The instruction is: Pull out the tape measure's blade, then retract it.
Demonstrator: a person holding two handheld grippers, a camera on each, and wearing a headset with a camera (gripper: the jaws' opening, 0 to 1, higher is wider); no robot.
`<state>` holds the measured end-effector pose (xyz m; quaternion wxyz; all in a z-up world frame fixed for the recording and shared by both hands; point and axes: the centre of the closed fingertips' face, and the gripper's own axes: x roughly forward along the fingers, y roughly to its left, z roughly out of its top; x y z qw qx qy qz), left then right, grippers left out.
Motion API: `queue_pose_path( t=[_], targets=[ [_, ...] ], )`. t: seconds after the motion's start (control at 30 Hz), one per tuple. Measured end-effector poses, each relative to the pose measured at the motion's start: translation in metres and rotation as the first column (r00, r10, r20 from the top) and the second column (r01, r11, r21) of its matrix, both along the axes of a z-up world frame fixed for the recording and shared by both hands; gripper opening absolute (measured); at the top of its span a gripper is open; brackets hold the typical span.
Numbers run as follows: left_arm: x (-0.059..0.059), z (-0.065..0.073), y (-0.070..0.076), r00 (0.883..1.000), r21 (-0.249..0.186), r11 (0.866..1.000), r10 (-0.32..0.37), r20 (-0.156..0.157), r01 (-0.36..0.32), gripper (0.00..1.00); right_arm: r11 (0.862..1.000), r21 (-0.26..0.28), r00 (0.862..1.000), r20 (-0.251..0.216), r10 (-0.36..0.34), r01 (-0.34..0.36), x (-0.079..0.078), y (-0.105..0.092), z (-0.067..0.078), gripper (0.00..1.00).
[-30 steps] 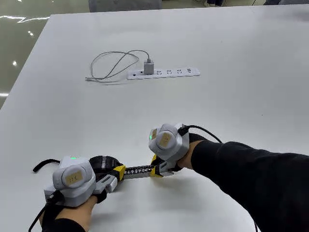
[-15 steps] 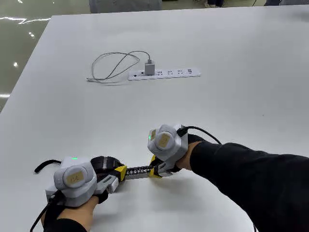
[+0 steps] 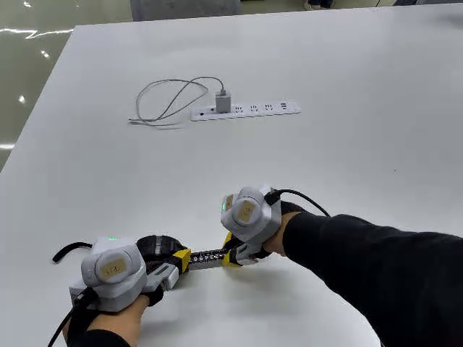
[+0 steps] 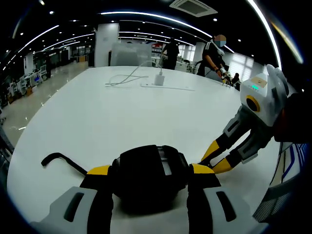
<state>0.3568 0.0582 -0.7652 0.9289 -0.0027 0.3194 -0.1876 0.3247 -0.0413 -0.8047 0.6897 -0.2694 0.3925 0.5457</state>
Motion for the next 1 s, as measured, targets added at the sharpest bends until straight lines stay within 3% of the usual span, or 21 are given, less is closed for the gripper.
queue_pose_path(
  t=[0.6,1.0],
  targets=[
    [-0.001,0.000,0.000,1.000,-0.003,1.000,-0.001,0.000,0.001,0.56,0.998,0.051,1.000,-0.017,-0.025,0.026,0.001,0.006,0.000,0.10],
    [0.000,0.000,0.000,1.000,-0.002,1.000,-0.001,-0.002,0.001,0.56,0.996,0.084,1.000,-0.003,-0.001,0.002,0.002,0.014,0.000,0.11]
  ],
)
